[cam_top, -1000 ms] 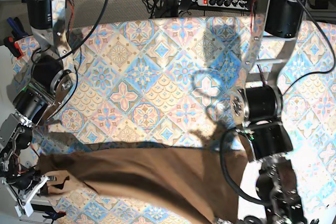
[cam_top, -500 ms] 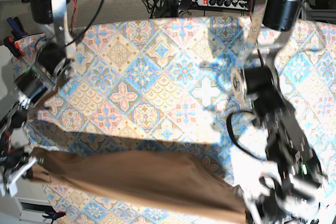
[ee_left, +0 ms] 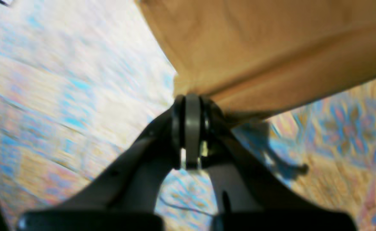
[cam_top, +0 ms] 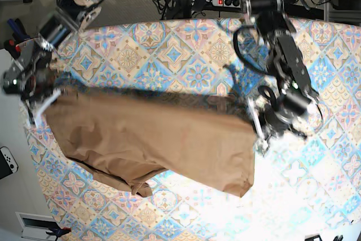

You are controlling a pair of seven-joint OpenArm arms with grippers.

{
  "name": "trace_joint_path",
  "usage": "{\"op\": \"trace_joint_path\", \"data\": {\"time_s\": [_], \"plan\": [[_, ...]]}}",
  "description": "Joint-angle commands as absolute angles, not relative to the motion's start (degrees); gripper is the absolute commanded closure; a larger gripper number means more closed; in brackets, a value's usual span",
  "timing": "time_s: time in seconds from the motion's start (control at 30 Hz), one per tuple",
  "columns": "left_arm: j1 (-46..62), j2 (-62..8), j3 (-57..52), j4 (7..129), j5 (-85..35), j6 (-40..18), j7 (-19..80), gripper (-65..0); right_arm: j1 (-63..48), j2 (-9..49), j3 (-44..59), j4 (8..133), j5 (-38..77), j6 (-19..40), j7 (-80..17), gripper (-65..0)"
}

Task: Layout the t-shirt on the table in an organized manner, then fold the t-shirt properly
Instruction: 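Swing the shirt down and lay it flat between both grippers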

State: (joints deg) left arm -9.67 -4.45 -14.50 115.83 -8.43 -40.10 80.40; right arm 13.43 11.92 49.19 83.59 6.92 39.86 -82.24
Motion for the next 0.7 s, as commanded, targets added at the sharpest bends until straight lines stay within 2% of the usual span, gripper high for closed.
{"op": "trace_joint_path", "data": {"time_s": [0.0, 0.4, 0.67], "plan": [[-9.0, -4.7, -14.5, 116.9, -8.3, -40.0, 80.0, 0.0, 14.3, 13.5, 48.9, 85.1, 8.2, 40.0, -80.0, 0.0], [8.7, -4.8, -14.5, 120.5, -7.7, -40.0, 80.0, 0.0, 1.0, 11.0, 52.9, 85.1, 8.2, 40.0, -80.0, 0.0], [18.7, -4.7, -14.5, 120.6, -7.7, -40.0, 80.0, 0.0, -0.2, 10.8, 53.6, 85.1, 8.2, 40.0, -79.7, 0.0]]}}
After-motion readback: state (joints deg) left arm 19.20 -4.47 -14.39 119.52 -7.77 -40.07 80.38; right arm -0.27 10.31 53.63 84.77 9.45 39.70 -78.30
